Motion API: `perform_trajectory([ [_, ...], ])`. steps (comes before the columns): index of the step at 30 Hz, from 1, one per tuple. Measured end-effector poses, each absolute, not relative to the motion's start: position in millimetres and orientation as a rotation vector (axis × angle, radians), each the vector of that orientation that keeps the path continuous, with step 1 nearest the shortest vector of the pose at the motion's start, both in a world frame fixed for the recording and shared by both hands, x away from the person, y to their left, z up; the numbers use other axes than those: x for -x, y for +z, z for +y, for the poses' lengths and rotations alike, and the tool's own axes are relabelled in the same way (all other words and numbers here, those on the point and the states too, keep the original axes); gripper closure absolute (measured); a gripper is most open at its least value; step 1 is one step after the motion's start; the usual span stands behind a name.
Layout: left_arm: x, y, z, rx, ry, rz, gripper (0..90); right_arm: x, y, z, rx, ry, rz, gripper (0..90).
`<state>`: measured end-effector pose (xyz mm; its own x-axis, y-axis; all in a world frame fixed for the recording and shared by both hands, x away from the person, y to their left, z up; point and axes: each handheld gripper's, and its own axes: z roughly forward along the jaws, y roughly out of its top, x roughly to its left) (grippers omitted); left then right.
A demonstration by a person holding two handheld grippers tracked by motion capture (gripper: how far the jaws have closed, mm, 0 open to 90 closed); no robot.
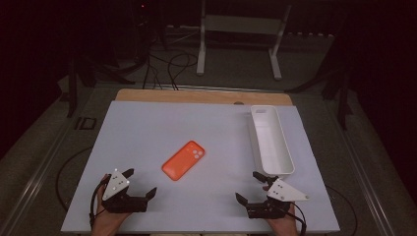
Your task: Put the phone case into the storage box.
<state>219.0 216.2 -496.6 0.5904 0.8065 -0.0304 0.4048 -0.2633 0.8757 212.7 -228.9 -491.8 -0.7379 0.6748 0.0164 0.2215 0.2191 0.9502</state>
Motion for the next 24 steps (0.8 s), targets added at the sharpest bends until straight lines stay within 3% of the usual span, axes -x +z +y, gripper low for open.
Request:
perform_trajectory([
  [24, -222, -476, 213, -1.881, 0.565, 0.973, 0.1, -213, -491, -231, -0.842, 1.541, 2.087, 9.2],
])
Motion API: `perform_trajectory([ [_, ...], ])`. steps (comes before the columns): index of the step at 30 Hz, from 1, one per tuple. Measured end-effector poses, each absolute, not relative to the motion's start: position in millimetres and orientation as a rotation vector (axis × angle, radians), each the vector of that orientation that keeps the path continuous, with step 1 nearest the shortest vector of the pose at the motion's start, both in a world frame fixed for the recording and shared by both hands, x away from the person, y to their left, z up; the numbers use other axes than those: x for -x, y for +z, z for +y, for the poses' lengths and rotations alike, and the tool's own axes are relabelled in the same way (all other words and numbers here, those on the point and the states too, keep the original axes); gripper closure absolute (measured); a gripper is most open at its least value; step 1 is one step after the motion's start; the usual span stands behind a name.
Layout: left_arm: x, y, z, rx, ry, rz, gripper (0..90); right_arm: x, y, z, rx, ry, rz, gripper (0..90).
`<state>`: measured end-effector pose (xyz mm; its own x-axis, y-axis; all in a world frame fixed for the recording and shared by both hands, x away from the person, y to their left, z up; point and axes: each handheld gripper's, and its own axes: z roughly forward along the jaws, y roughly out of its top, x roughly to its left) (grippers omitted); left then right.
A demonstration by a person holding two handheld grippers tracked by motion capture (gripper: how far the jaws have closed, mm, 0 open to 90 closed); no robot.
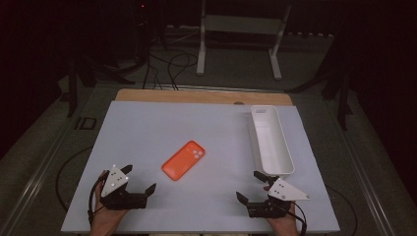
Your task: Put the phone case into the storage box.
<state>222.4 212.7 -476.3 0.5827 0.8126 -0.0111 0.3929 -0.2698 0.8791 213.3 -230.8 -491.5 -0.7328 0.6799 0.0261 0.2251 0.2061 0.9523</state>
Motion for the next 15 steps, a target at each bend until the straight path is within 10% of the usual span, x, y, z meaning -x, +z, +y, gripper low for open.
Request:
perform_trajectory([
  [15, -238, -454, 200, -1.888, 0.586, 0.937, 0.1, -213, -492, -230, -0.846, 1.543, 2.083, 9.2],
])
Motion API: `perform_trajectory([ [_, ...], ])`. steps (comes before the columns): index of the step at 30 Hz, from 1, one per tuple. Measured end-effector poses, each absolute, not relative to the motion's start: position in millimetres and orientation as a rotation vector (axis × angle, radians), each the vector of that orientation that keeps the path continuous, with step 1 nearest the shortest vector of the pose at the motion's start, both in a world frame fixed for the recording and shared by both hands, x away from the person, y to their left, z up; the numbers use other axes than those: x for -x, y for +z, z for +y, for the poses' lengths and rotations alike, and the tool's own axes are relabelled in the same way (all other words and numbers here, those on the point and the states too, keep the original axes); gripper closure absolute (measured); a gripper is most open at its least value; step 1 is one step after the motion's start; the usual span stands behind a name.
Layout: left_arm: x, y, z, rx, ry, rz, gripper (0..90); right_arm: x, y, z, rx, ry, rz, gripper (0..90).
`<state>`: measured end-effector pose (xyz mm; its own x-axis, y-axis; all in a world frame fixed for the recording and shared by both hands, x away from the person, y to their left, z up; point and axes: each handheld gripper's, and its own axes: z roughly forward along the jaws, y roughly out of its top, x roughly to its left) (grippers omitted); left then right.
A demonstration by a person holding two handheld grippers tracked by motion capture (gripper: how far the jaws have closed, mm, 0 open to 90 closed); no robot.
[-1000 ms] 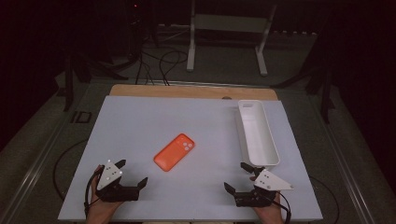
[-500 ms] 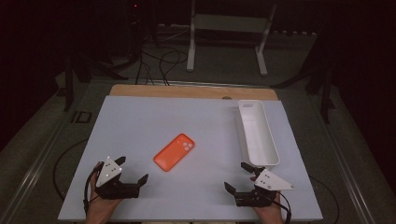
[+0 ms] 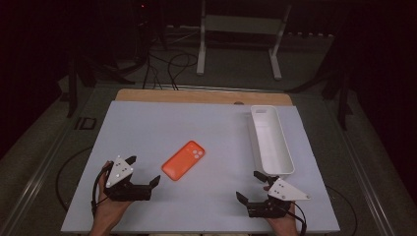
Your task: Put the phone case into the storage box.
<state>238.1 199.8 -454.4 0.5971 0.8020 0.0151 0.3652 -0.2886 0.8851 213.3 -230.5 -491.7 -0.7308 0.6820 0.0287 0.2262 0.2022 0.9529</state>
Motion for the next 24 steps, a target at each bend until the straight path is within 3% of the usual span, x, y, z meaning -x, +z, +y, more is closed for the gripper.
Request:
perform_trajectory([
  [24, -266, -463, 187, -1.963, 0.547, 0.965, 0.1, -214, -492, -230, -0.849, 1.545, 2.085, 9.2],
])
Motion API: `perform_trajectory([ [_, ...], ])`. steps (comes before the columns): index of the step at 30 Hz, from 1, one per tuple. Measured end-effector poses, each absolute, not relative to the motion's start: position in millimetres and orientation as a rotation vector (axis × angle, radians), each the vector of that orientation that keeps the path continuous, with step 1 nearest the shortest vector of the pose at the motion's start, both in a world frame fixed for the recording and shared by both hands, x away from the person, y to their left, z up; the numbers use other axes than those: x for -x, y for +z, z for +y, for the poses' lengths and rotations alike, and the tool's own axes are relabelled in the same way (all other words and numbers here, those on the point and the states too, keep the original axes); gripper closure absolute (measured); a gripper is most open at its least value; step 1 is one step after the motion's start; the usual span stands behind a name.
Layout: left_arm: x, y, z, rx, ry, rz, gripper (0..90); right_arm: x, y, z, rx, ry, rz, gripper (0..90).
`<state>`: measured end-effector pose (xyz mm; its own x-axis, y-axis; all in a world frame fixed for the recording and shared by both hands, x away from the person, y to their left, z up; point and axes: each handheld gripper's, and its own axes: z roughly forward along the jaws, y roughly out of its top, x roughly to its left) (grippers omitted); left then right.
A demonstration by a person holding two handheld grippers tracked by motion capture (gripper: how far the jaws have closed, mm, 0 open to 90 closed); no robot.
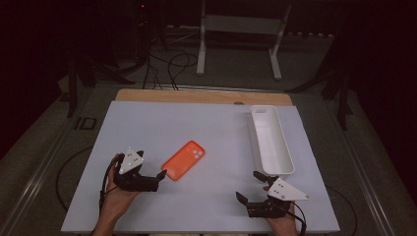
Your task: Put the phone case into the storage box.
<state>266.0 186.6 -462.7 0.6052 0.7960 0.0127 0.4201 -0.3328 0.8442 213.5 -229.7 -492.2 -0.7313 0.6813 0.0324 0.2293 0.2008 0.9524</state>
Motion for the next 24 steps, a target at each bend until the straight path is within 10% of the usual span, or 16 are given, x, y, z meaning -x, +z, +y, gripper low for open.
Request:
perform_trajectory([
  [24, -285, -477, 175, -2.052, 0.514, 0.986, 0.1, -214, -492, -230, -0.850, 1.542, 2.087, 9.2],
])
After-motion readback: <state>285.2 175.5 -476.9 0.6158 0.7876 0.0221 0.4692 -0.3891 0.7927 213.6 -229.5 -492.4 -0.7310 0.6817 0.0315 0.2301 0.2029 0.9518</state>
